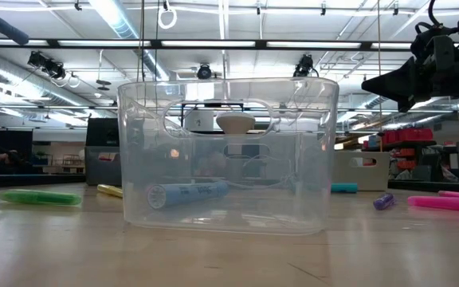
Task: Pick & Place Markers
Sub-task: Put the bottom blue highlighter into the transparent bin
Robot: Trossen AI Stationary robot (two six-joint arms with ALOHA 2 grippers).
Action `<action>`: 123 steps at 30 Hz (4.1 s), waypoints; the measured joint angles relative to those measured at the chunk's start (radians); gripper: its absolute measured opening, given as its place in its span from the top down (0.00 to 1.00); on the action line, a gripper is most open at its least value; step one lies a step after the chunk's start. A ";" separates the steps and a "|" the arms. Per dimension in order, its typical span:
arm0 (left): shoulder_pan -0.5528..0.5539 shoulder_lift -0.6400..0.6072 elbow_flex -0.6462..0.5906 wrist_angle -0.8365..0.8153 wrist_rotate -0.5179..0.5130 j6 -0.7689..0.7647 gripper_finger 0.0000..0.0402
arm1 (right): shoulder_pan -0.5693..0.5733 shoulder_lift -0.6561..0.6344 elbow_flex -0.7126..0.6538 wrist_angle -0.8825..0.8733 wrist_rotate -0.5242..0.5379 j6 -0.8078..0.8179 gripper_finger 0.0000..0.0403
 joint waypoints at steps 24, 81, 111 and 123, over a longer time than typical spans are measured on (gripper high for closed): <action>0.286 0.296 0.001 0.159 0.111 0.297 0.83 | 0.000 0.000 0.000 0.000 0.000 0.000 0.93; 0.280 1.217 0.955 0.192 0.026 0.420 0.83 | 0.000 0.000 0.000 0.000 0.000 0.000 0.93; 0.259 1.299 0.954 0.264 0.014 0.452 0.83 | 0.000 0.000 0.000 0.000 0.000 0.000 0.93; 0.255 1.299 0.954 0.259 0.011 0.448 0.71 | 0.000 0.000 0.000 0.000 0.000 0.000 0.93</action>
